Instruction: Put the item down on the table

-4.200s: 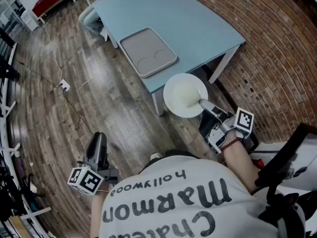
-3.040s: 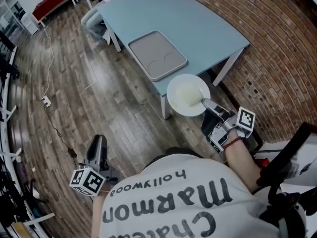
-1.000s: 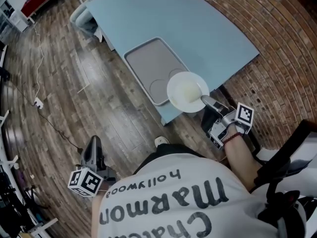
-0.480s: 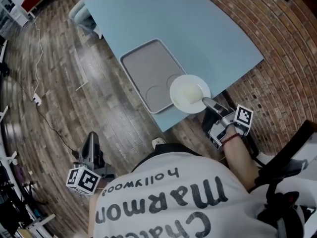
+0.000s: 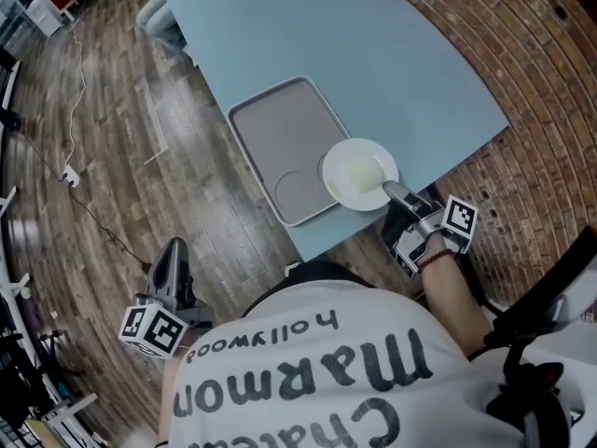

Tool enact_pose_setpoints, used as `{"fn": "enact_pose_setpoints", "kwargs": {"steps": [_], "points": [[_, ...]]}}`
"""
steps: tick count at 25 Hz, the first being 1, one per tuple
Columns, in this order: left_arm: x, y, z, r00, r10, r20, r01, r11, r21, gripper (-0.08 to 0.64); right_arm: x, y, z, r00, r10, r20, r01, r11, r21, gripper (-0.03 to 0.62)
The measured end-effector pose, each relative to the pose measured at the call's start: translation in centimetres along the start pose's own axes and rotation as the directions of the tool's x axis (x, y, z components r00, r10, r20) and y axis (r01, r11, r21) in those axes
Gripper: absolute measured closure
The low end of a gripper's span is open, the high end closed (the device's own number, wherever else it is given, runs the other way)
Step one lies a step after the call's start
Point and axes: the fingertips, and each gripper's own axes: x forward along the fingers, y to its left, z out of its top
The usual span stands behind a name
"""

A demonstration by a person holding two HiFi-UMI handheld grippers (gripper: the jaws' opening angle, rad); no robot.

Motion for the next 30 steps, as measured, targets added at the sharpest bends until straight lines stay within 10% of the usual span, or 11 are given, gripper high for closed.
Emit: {"fn": "enact_pose_setpoints", "kwargs": {"steps": [17, 30], "points": [[4.1, -0.2, 1.4, 0.999, -0.044, 0.022, 0.044, 0.999, 0.011, 0.552, 2.7, -2.4, 2.6, 0.995, -0.1, -0.026, 0.097, 0.989, -0.108, 0.568], [4.1, 0.7, 1.0, 0.999, -0.027, 0.019, 0.027, 1.0, 0.011, 0.552, 4.4, -0.9, 2.6, 0.974, -0.226, -0.03, 0.184, 0.859, -0.479, 0.569]]}}
